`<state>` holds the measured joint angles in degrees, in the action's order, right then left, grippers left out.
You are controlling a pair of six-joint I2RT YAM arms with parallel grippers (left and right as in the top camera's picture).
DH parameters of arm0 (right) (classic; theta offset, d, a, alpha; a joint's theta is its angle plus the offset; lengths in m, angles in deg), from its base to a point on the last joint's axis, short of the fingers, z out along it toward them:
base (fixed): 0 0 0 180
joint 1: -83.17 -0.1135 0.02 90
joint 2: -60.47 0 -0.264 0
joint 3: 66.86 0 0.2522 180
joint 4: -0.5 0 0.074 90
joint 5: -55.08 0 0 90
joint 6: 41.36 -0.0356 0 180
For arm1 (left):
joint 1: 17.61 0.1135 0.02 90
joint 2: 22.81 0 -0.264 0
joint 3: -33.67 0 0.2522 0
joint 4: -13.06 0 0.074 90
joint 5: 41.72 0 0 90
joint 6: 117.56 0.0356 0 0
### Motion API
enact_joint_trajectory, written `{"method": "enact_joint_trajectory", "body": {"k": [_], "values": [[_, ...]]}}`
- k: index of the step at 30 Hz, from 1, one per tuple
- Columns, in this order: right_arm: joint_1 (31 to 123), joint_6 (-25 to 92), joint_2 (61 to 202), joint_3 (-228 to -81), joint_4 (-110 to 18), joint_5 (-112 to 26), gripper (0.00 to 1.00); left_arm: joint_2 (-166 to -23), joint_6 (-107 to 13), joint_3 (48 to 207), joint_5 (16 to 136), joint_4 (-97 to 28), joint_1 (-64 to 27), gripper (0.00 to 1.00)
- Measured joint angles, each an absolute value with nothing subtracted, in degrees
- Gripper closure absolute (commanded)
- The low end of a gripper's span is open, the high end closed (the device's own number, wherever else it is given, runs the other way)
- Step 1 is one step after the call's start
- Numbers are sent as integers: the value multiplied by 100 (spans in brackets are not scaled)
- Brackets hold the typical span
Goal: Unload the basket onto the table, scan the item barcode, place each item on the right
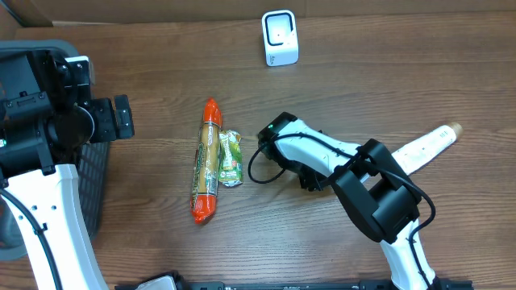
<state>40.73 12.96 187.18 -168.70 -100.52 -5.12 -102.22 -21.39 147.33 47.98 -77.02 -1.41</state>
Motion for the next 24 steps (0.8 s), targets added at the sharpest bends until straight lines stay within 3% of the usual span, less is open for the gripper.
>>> {"method": "enact_joint_trajectory", "body": {"k": [11, 24], "values": [[4027, 1580, 18718, -17425, -10146, -1128, 41, -10222, -2141, 14733, 4798, -7702, -141, 1], [3933, 2573, 18732, -18376, -9764, -3379, 41, -10222, -2141, 14733, 4798, -7702, -141, 0]]}}
